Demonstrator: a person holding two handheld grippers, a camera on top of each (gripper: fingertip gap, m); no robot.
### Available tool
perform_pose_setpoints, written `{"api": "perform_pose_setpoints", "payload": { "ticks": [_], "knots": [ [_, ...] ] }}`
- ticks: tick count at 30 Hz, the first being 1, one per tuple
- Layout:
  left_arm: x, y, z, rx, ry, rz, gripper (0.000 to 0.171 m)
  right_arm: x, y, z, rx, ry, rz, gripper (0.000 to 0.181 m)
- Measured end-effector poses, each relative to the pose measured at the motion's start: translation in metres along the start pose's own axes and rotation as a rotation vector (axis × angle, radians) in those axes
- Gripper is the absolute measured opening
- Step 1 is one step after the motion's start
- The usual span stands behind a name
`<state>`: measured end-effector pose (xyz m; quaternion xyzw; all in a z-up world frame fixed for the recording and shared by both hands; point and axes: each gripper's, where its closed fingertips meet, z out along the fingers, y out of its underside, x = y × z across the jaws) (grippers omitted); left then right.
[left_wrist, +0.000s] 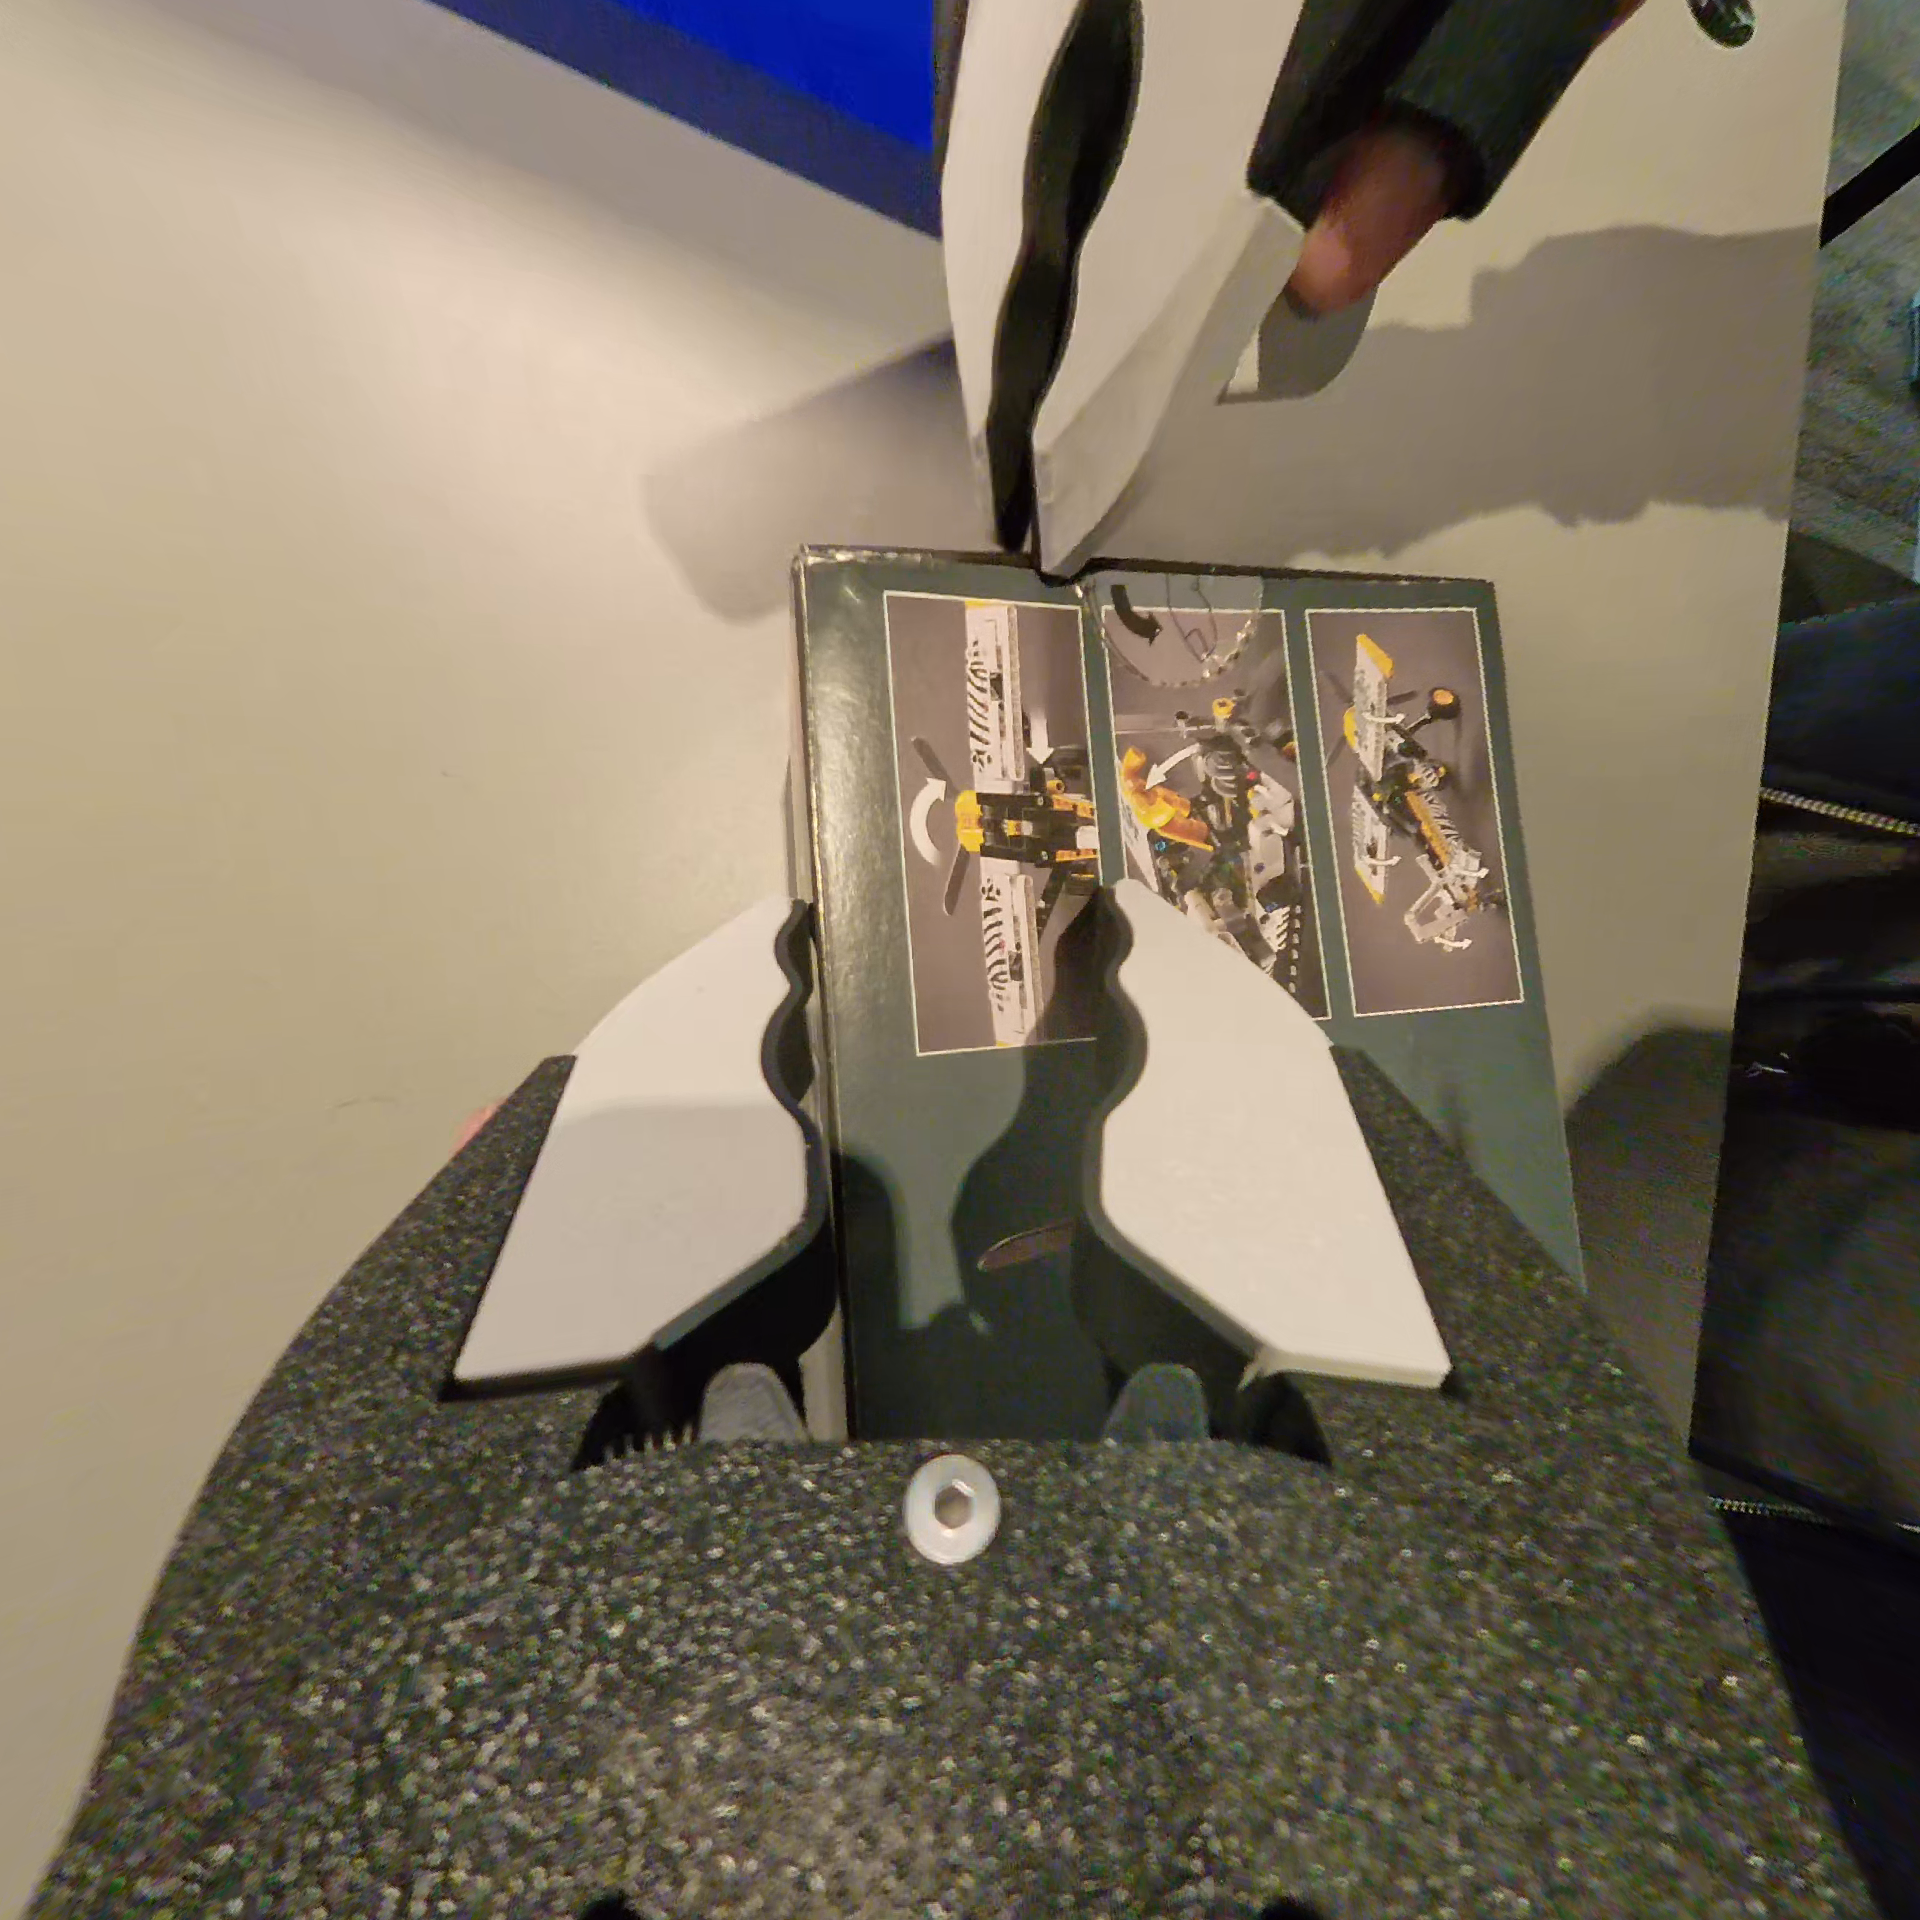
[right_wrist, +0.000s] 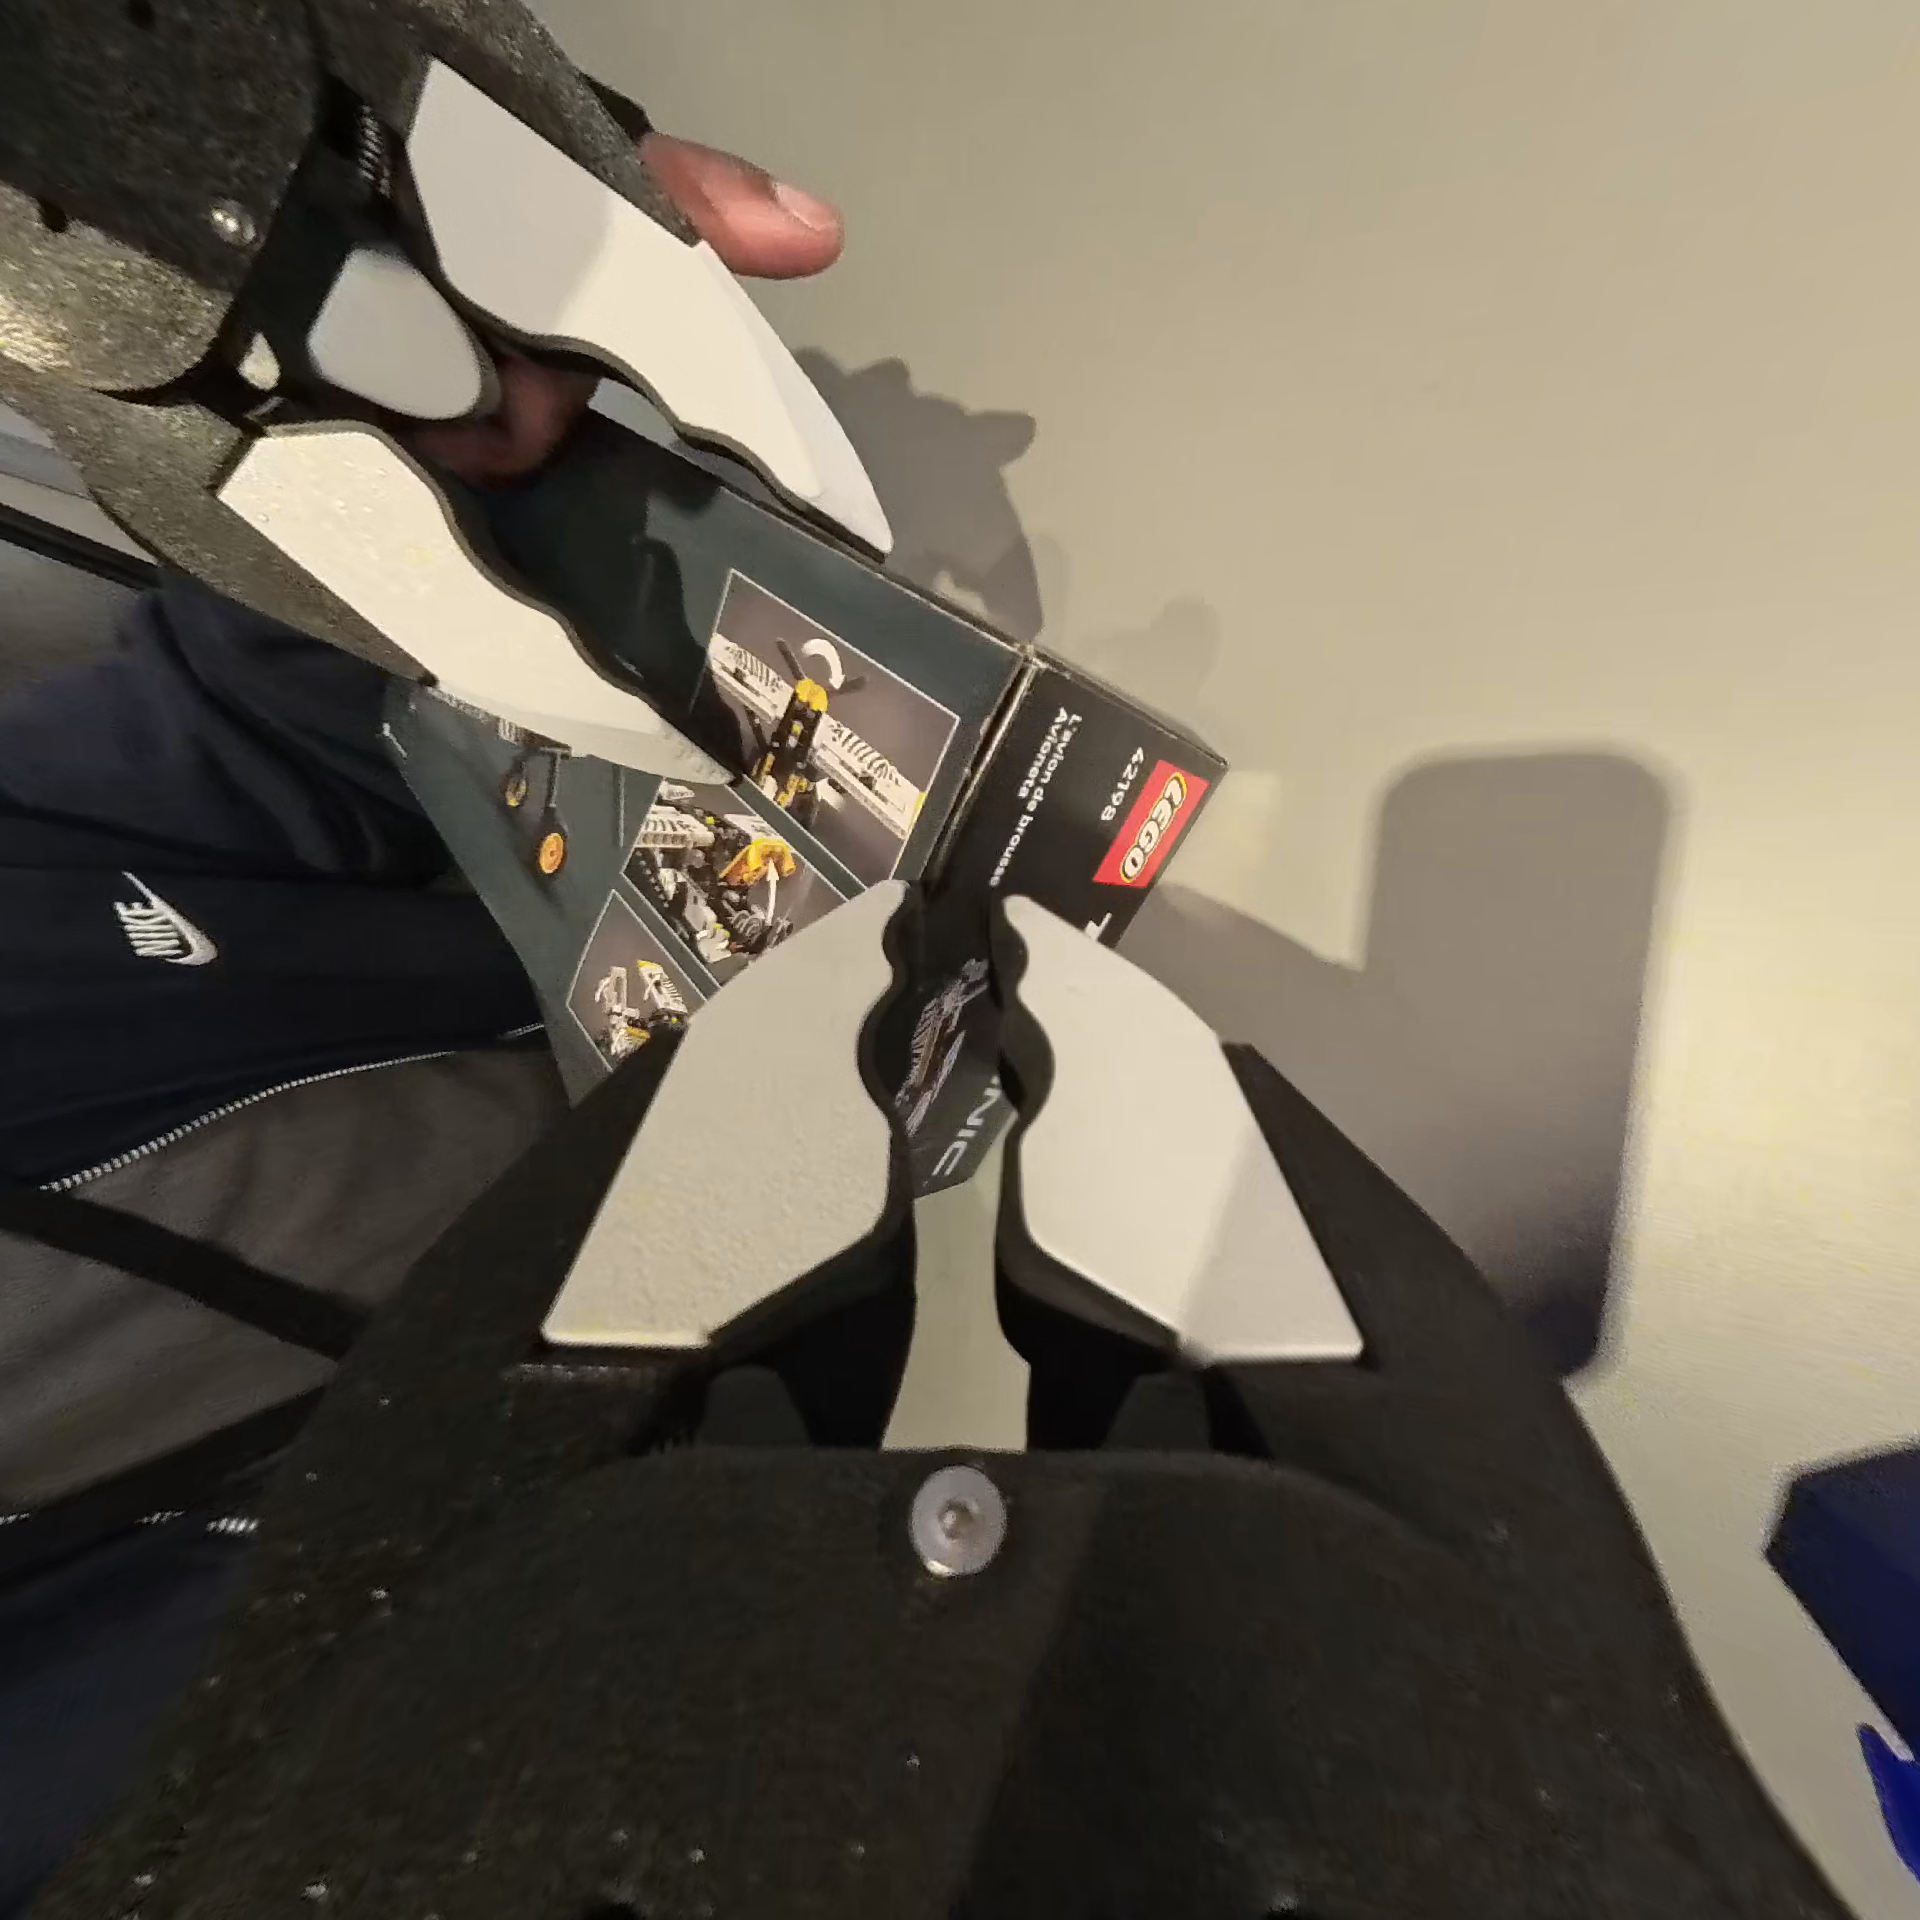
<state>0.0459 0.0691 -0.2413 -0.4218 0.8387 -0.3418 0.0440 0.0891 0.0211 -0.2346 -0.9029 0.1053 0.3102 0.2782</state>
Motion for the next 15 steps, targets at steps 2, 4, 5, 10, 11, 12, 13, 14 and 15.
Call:
{"api": "perform_pose_setpoints", "payload": {
  "ticks": [2, 4, 5, 10, 11, 12, 13, 14, 15],
  "knots": [
    [0.0, 0.0, 0.0001, 0.0, 0.001, 0.0, 0.054, 0.0005, 0.0002, -0.0008, -0.006, -0.001, 0.011, 0.012],
    [-0.0001, 0.0001, 0.0, 0.0, 0.001, -0.001, 0.054, -0.0013, -0.0001, -0.0017, -0.023, -0.001, 0.001, 0.007],
    [-0.0001, 0.0002, 0.0, 0.001, 0.001, -0.001, 0.053, -0.0011, -0.0003, -0.0022, -0.035, 0.011, -0.006, 0.007],
    [0.0, 0.0002, -0.0002, 0.002, 0.006, -0.006, 0.053, -0.0001, -0.0004, -0.0045, -0.066, 0.038, -0.013, 0.006],
    [0.0, 0.0003, -0.0001, 0.002, 0.007, -0.007, 0.054, -0.0007, -0.0004, -0.0042, -0.066, 0.031, -0.01, 0.005],
    [0.0001, 0.0003, -0.0002, 0.002, 0.006, -0.007, 0.054, -0.0003, -0.0007, -0.0045, -0.066, 0.028, -0.007, 0.005],
    [0.0001, 0.0004, -0.0002, 0.002, 0.006, -0.007, 0.054, -0.0005, -0.0008, -0.0049, -0.066, 0.027, -0.008, 0.004],
    [0.0001, 0.0004, -0.0001, 0.002, 0.007, -0.007, 0.054, -0.0003, -0.0007, -0.0053, -0.066, 0.031, -0.012, 0.004],
    [0.0001, 0.0005, -0.0001, 0.002, 0.007, -0.008, 0.054, -0.0002, -0.0005, -0.0054, -0.069, 0.037, -0.016, 0.003]
  ]
}}
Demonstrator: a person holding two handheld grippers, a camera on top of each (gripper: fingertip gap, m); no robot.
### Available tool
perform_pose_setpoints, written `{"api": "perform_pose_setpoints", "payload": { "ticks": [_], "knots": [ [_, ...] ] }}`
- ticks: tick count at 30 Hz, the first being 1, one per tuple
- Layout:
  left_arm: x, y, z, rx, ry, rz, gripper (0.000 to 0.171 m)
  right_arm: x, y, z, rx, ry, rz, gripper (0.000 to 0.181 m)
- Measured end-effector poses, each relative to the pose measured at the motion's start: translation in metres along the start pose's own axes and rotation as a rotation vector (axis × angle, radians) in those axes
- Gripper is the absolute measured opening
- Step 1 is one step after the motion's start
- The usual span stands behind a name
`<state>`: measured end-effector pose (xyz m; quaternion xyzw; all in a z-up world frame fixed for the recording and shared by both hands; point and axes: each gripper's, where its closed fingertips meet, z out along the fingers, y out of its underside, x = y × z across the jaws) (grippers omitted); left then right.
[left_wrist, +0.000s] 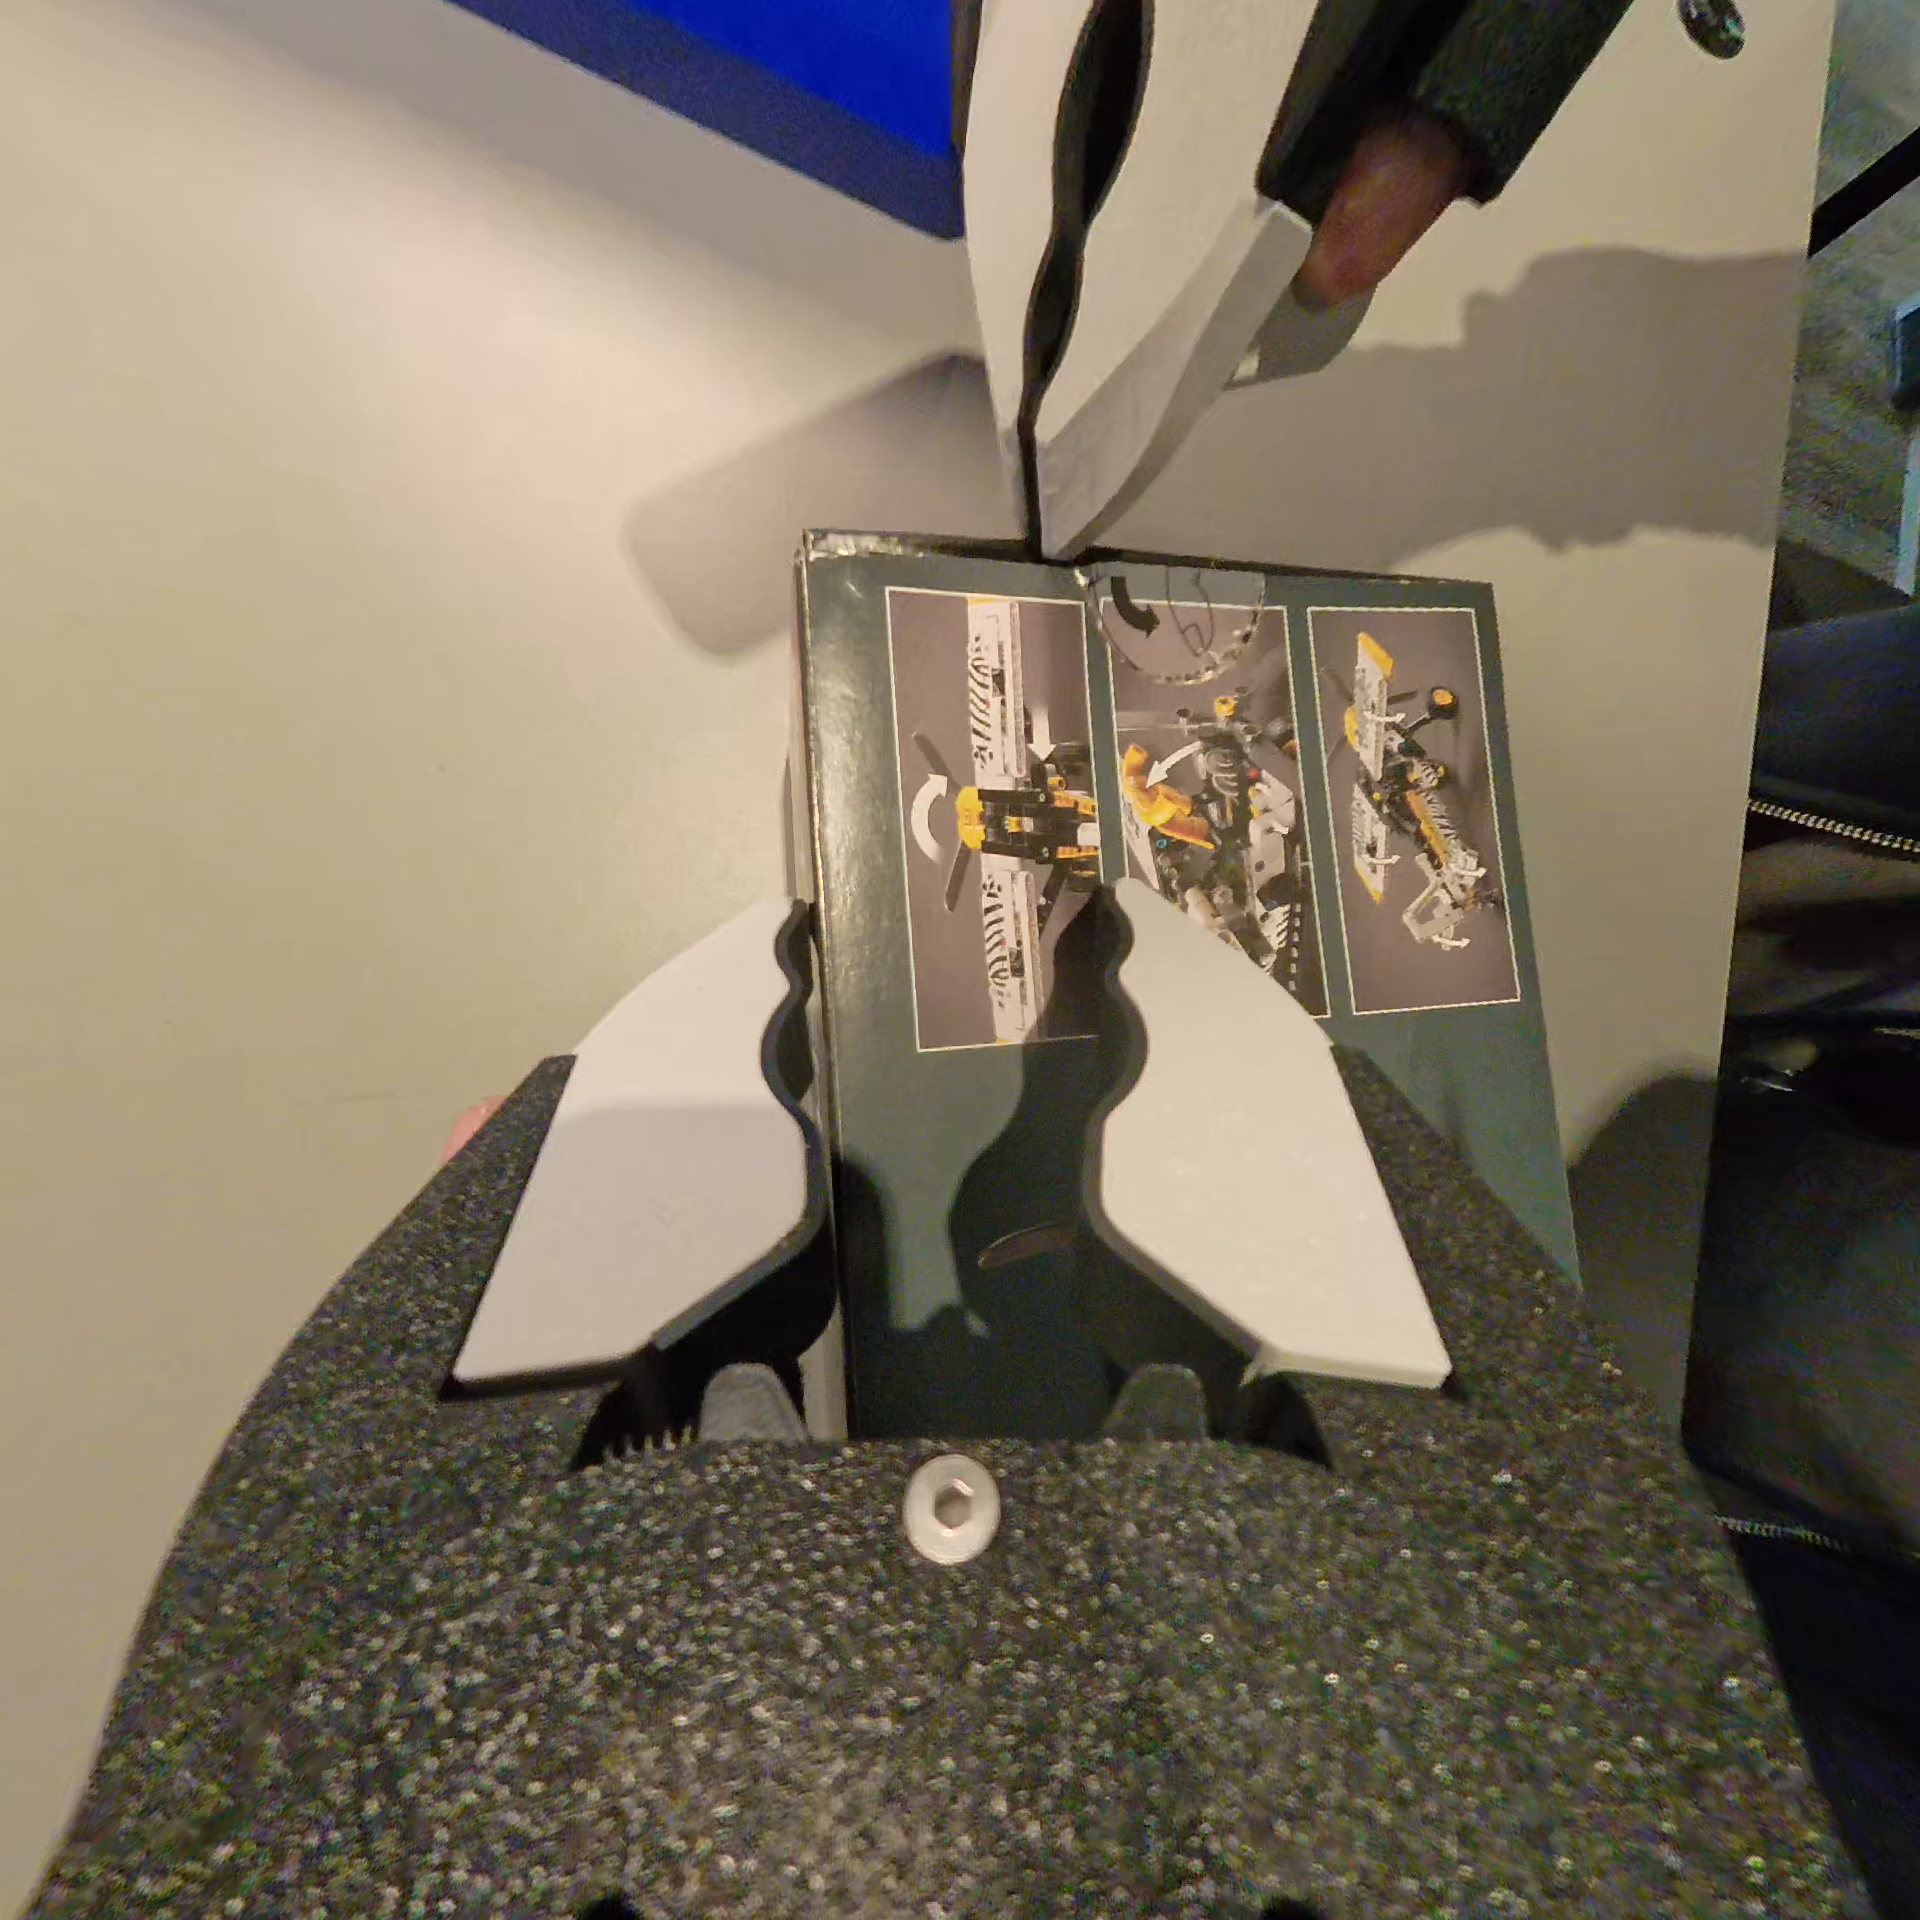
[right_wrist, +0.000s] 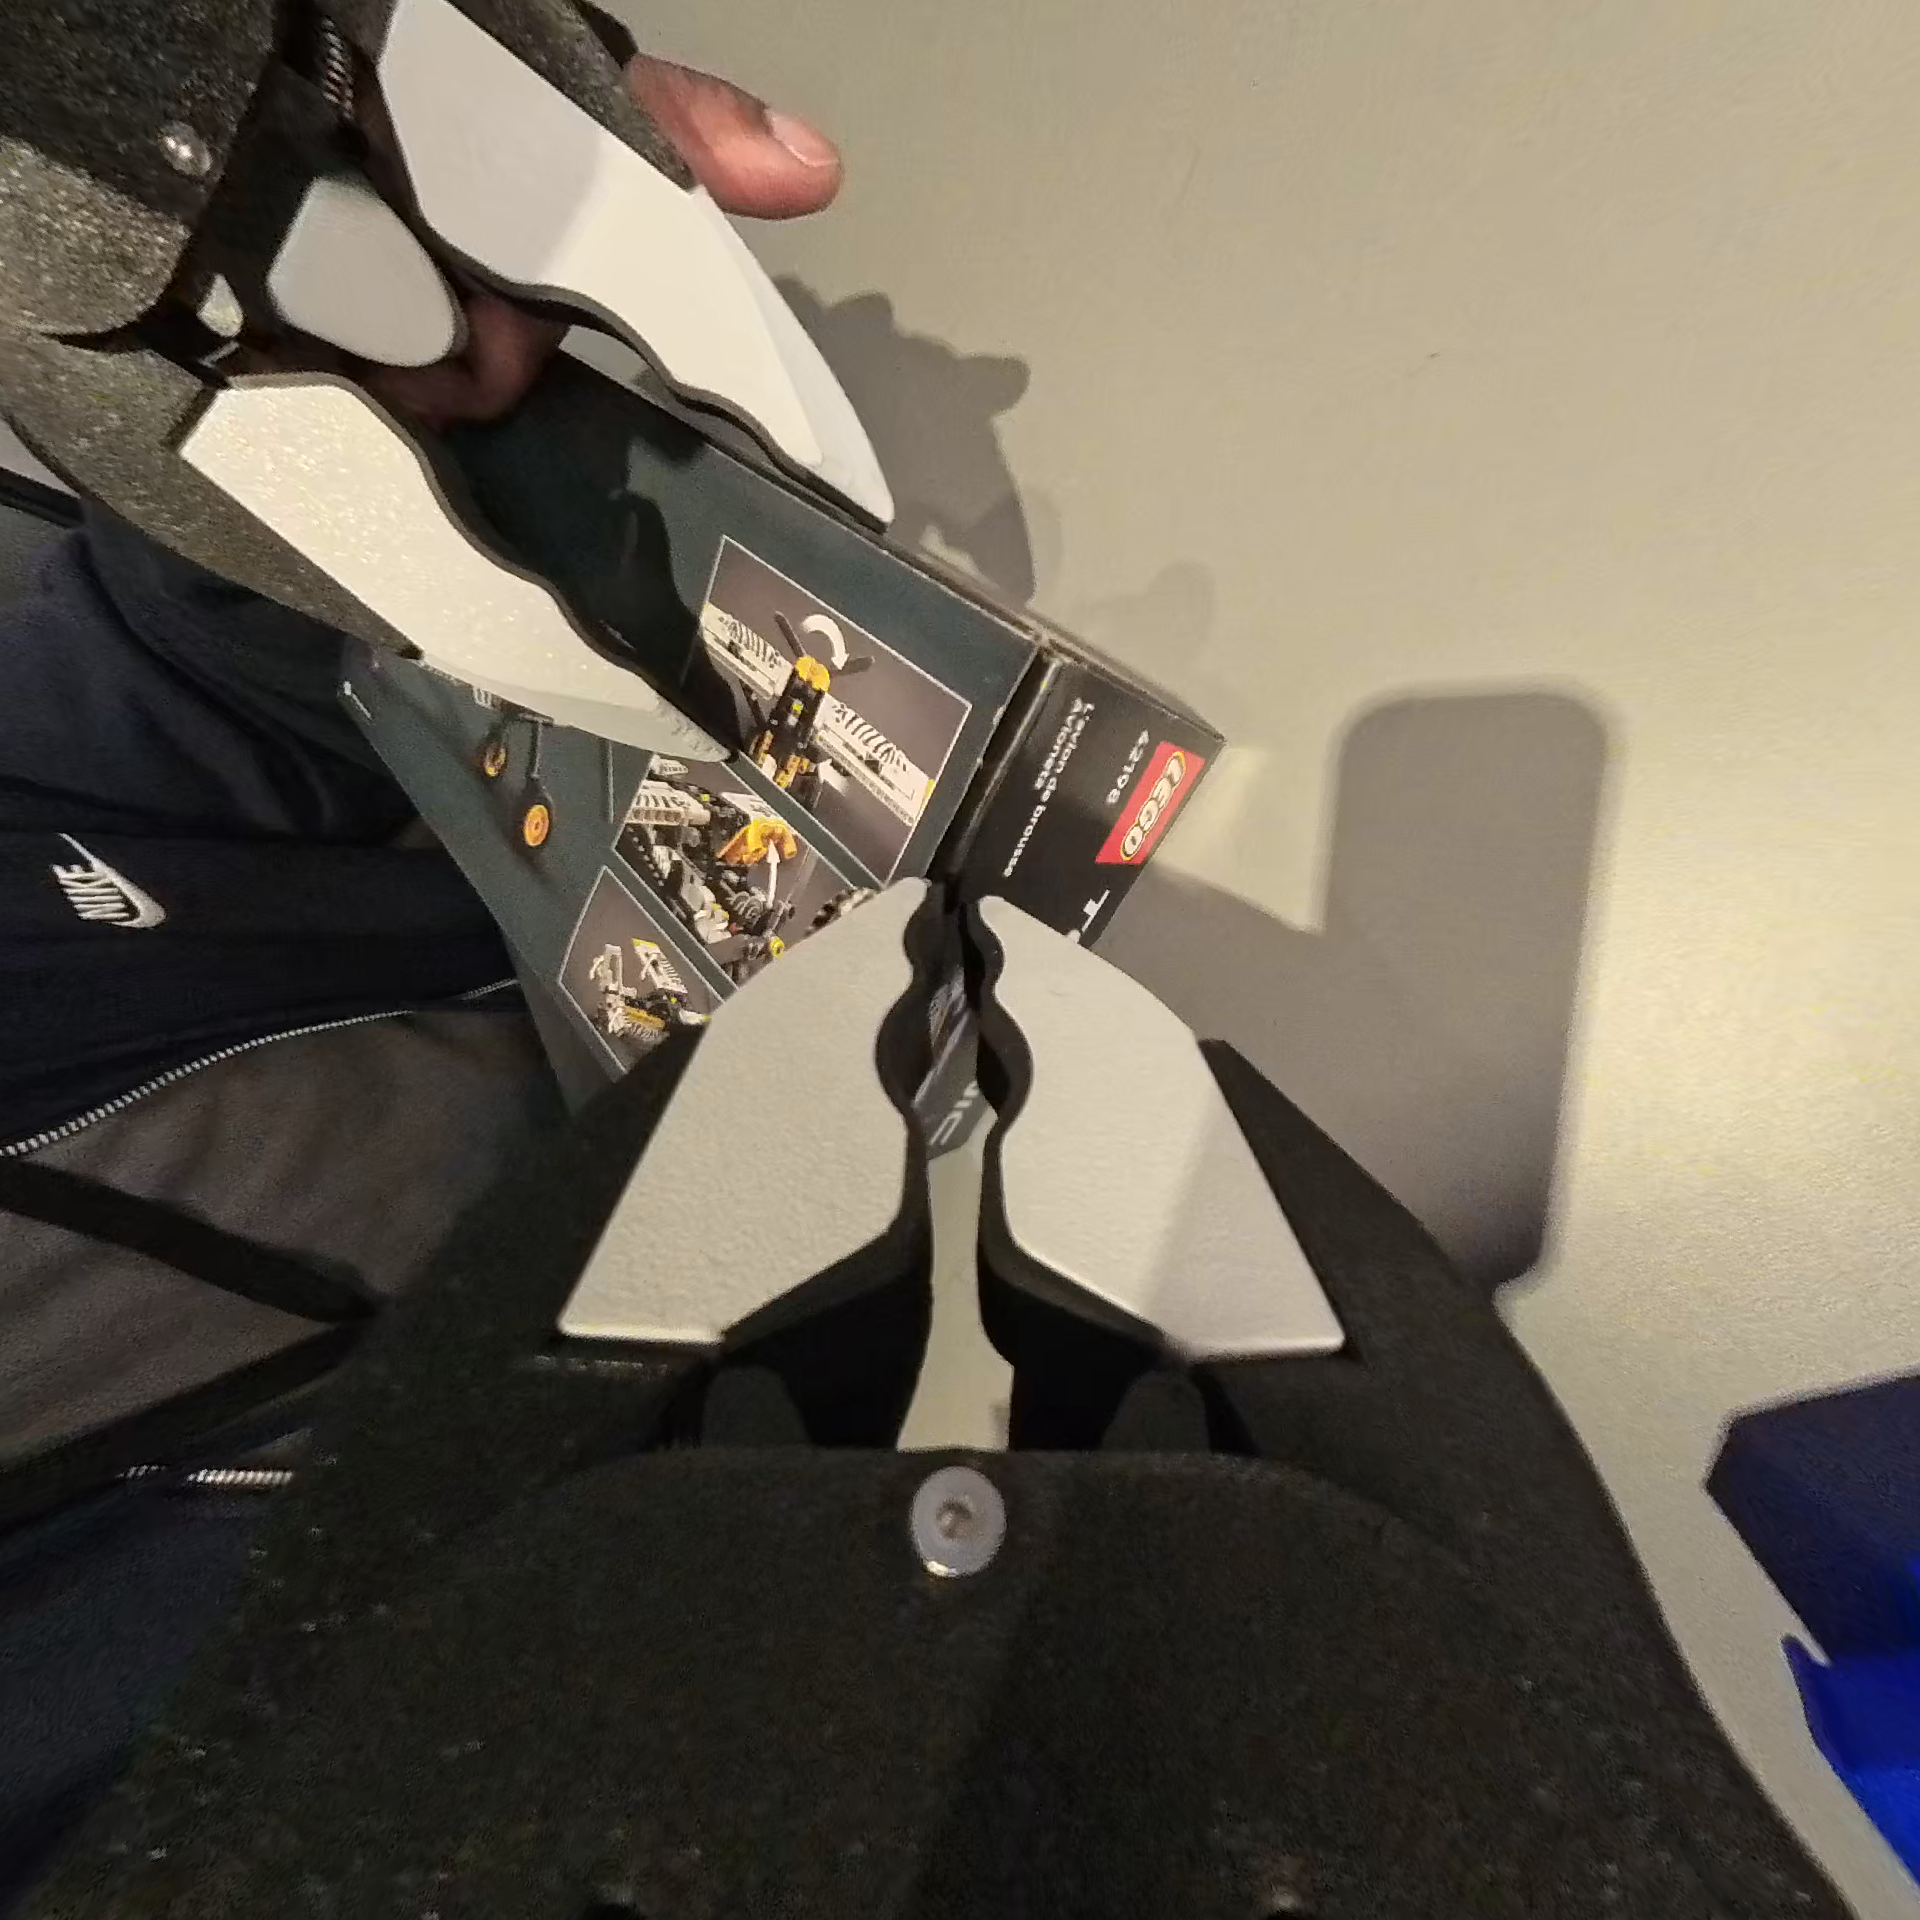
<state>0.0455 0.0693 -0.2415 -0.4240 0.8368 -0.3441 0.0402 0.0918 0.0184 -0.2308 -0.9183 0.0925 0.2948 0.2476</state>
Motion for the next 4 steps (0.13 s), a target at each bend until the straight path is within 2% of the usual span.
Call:
{"api": "perform_pose_setpoints", "payload": {
  "ticks": [4],
  "knots": [
    [0.0002, 0.0003, 0.0, 0.0, 0.0, 0.001, 0.054, -0.0008, 0.0001, -0.0021, -0.014, 0.029, -0.014, 0.001]
  ]
}}
